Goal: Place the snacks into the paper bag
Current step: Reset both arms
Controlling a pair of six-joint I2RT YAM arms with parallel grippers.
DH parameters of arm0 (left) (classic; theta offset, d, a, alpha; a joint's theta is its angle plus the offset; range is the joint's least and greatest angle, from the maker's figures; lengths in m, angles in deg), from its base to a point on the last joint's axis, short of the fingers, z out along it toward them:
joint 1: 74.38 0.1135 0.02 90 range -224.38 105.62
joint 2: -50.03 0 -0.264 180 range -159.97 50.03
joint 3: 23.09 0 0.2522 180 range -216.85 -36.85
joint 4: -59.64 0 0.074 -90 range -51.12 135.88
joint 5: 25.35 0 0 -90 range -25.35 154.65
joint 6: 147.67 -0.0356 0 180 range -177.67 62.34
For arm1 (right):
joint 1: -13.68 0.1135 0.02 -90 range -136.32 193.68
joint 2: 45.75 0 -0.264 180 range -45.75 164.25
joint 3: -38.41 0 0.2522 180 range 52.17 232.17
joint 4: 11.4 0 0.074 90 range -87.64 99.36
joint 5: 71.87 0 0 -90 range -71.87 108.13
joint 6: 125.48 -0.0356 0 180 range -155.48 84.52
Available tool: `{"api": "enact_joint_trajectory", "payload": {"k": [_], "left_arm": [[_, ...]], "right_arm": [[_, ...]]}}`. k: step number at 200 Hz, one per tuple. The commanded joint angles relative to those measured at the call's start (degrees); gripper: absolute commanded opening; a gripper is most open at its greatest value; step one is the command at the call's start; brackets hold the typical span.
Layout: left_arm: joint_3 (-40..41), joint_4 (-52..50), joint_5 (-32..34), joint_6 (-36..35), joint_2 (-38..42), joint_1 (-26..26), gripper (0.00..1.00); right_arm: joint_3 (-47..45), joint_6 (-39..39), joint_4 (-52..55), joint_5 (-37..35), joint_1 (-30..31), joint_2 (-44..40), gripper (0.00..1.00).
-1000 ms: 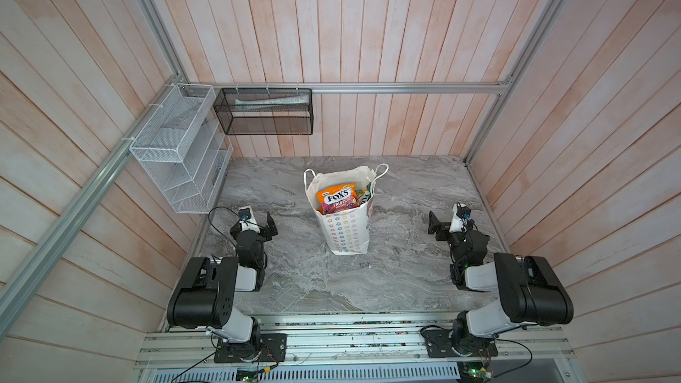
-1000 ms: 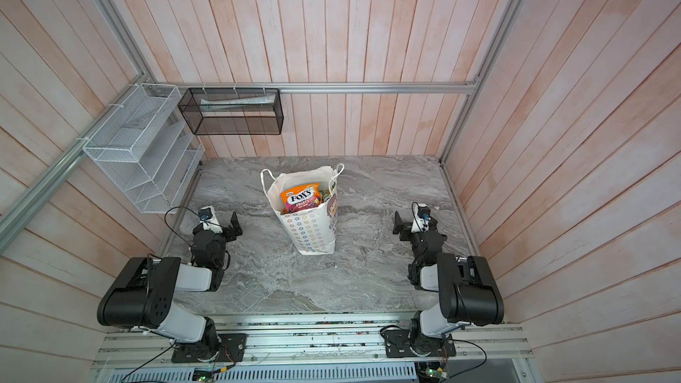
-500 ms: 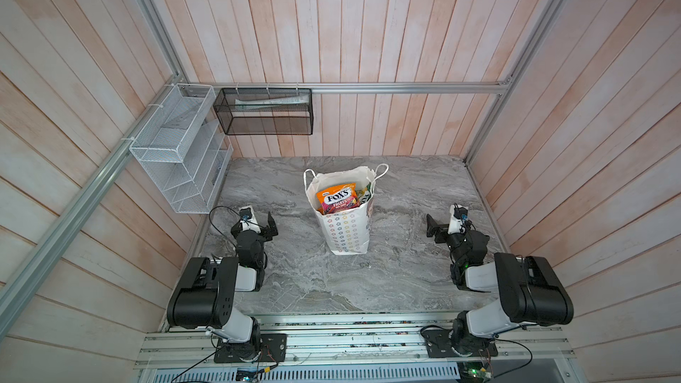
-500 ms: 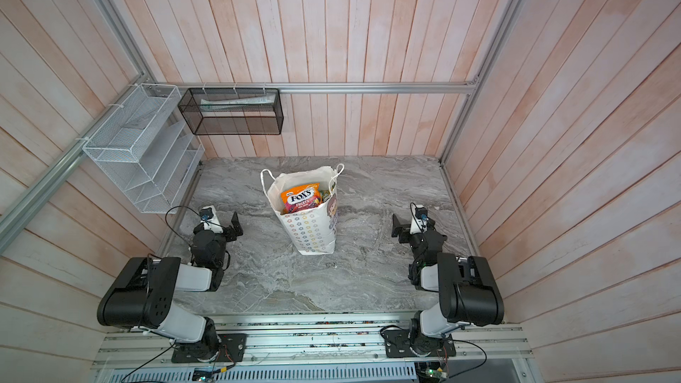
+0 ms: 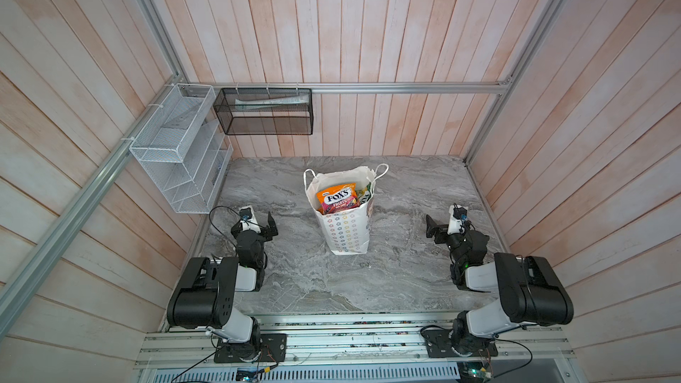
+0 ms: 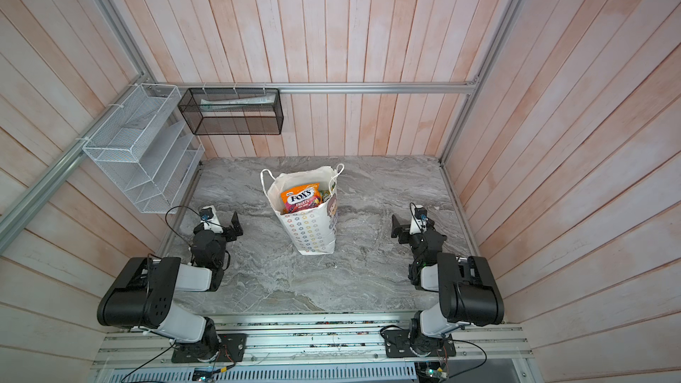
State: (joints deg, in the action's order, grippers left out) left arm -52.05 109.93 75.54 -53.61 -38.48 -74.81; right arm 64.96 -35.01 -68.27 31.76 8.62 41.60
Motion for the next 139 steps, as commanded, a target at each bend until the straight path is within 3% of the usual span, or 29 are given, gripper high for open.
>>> {"api": "enact_joint_trajectory", "payload": {"k": [1, 112, 128, 139], "left_arm": [[-0.7, 0.3, -0.2, -1.0, 0.4, -0.1, 1.0], [-0.8, 0.2, -0.2, -1.1, 0.3, -0.2, 1.0], [-1.7, -1.3, -5.9, -2.1, 0.1, 0.7, 1.0], [-1.8, -1.5, -6.2, -2.0, 0.1, 0.9, 1.0]], "right_arm": [[0.2, 0.6, 0.2, 0.7, -0.1, -0.5, 0.98], [0.2, 0.6, 0.2, 0.6, 0.0, -0.6, 0.98], [0.2, 0.7, 0.2, 0.5, 0.1, -0.6, 0.98], [0.2, 0.7, 0.2, 0.5, 0.1, -0.6, 0.98]]}}
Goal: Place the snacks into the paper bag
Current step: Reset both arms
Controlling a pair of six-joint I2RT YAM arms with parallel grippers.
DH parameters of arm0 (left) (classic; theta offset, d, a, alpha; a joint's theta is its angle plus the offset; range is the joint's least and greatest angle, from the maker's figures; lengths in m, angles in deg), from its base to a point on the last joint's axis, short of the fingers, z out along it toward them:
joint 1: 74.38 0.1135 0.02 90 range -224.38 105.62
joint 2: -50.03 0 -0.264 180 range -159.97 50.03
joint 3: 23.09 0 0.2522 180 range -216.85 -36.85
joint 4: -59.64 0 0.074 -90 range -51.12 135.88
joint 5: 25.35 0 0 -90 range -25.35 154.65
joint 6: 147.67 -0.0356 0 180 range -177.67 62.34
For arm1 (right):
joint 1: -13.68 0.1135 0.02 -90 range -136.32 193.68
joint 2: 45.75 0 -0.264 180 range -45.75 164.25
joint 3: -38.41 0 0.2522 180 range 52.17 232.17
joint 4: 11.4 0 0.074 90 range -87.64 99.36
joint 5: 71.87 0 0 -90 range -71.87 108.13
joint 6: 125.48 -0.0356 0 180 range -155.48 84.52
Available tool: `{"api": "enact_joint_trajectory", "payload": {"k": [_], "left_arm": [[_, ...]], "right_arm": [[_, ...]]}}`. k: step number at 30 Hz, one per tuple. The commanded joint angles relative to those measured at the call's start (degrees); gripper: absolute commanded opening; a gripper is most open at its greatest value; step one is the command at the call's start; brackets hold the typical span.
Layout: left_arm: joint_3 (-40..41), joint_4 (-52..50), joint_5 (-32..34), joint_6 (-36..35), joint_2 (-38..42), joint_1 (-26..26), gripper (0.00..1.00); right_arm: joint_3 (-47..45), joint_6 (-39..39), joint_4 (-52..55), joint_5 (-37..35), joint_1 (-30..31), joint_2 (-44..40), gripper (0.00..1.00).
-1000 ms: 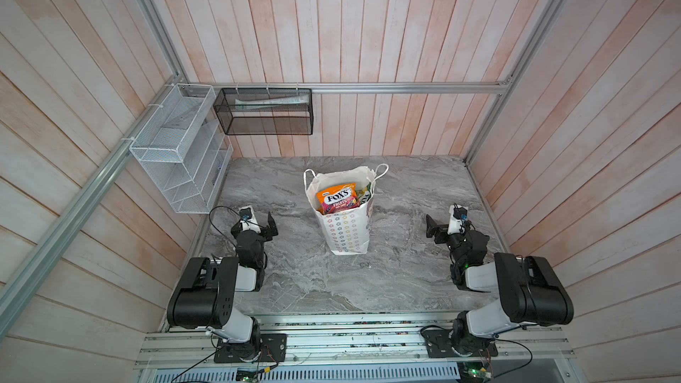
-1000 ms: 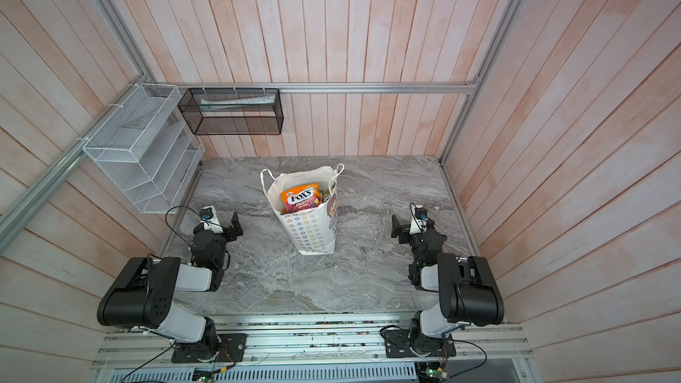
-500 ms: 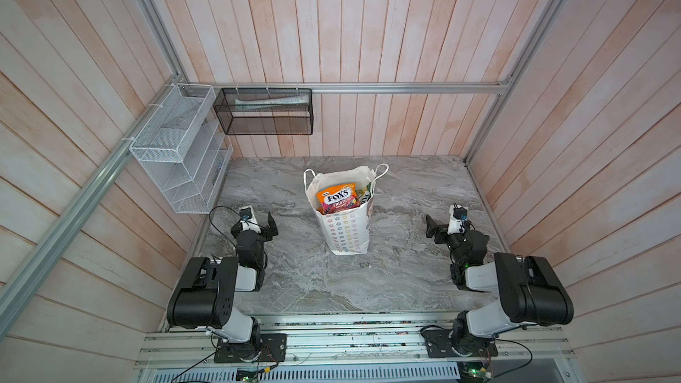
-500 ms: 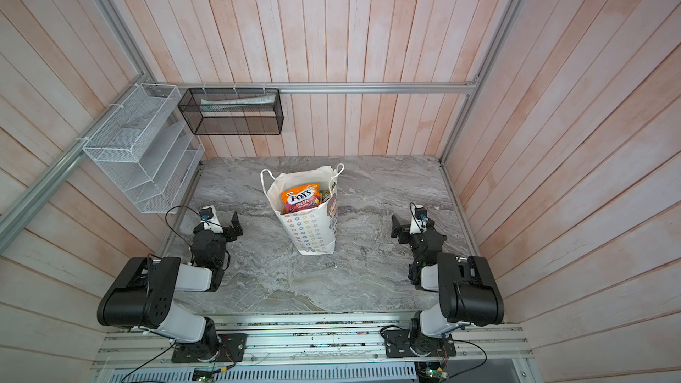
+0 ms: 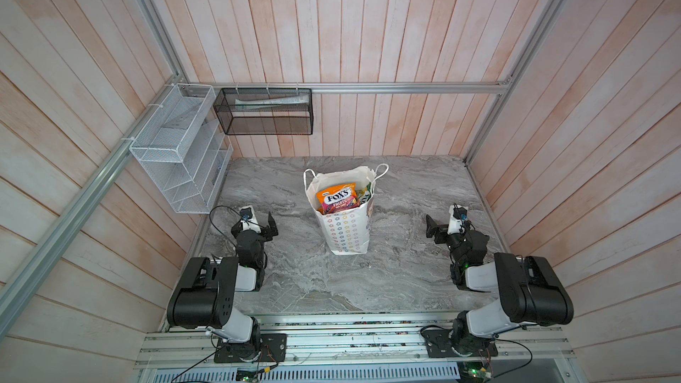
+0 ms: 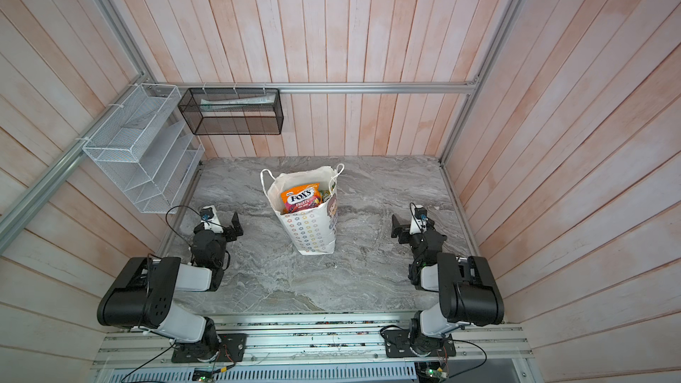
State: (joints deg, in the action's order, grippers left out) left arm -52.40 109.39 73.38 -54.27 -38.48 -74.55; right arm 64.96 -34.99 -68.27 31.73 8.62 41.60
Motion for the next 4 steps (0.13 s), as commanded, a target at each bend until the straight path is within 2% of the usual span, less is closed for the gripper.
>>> {"api": "enact_joint_trajectory", "payload": {"k": [1, 4], "left_arm": [[-1.4, -1.0, -4.1, -1.4, 0.1, 0.6, 1.0], [-1.1, -0.6, -4.0, -1.3, 0.3, 0.6, 1.0]], "right_arm": [[0.2, 0.7, 0.2, 0.5, 0.1, -0.6, 0.98], [0.2, 0.7, 0.3, 0.5, 0.1, -0.6, 0.98]]}}
